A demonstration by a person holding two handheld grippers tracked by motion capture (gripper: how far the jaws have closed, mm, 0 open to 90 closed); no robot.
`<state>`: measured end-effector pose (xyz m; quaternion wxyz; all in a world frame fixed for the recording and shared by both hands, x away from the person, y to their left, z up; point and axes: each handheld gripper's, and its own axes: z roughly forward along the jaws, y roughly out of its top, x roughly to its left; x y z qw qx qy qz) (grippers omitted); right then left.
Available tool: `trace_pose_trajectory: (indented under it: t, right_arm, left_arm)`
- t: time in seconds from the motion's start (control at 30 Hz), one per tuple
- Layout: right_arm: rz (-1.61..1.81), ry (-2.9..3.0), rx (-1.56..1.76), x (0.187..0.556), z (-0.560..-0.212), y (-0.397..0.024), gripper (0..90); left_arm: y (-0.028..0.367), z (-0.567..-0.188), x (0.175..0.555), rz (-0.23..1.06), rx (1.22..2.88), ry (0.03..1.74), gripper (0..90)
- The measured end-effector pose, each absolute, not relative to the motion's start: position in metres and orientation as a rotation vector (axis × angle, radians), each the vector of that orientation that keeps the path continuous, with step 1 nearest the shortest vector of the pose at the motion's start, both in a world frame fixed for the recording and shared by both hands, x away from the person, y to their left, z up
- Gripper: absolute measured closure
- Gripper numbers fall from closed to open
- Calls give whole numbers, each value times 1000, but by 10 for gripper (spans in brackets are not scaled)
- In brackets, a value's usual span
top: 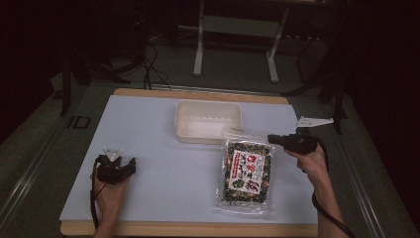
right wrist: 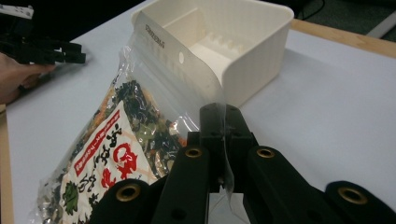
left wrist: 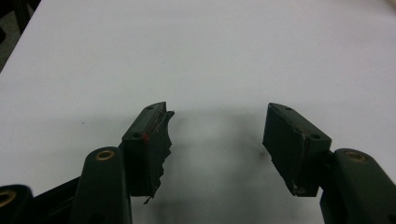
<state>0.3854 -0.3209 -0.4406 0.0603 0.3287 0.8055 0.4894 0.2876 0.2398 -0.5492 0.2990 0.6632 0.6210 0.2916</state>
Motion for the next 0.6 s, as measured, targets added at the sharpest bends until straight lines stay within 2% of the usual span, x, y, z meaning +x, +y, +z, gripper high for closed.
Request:
trace_pose_trajectory:
  t: [0.6]
  right_arm:
    - [1531,2406,954,386,-417,-304,897]
  left_arm:
    - [240,-545,284,792,1730,1591,393]
